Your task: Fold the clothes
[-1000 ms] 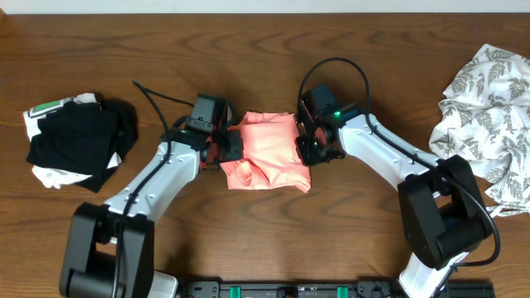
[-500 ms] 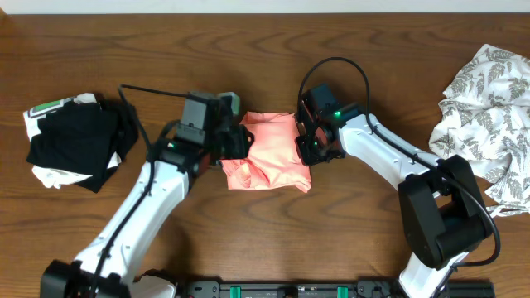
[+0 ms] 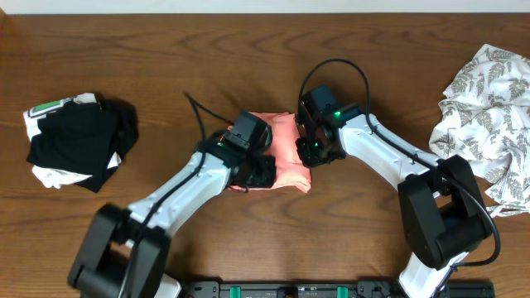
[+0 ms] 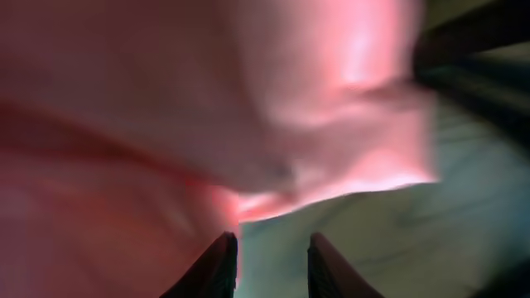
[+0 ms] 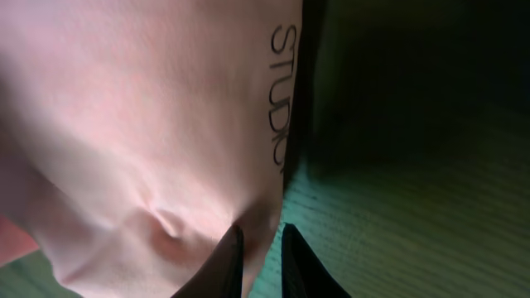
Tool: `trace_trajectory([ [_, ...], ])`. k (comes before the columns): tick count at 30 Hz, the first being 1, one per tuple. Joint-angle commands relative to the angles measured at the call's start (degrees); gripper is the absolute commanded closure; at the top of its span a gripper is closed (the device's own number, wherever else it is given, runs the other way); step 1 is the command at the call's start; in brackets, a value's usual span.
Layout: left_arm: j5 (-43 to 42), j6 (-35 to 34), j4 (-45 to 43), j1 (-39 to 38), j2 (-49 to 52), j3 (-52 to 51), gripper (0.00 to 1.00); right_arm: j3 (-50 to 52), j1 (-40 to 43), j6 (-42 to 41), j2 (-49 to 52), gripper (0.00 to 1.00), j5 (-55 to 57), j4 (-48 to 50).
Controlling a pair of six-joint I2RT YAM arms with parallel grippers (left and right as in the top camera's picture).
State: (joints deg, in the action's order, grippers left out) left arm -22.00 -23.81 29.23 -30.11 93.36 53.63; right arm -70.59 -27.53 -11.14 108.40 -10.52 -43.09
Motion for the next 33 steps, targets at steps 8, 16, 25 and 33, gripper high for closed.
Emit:
trace_trajectory([
  [8, 9.66, -0.04, 11.23, 7.80, 2.84, 0.07, 0.71, 0.37, 0.26, -0.63, 0.70, 0.85, 0.00, -0.55],
  [16, 9.64, 2.73, 11.02, 10.80, 1.79, 0.83, 0.71, 0.37, 0.39, -0.52, 0.70, 0.86, 0.26, -0.59],
  [25, 9.73, 5.35, 7.80, 13.75, -9.62, 2.78, 0.71, -4.22, 2.62, 3.17, -0.50, 0.82, 1.36, -1.53],
  [33, 9.77, 5.79, -1.25, 13.79, -8.94, 2.75, 0.71, -10.21, 2.69, 5.07, -1.38, 0.79, -0.04, 1.73],
])
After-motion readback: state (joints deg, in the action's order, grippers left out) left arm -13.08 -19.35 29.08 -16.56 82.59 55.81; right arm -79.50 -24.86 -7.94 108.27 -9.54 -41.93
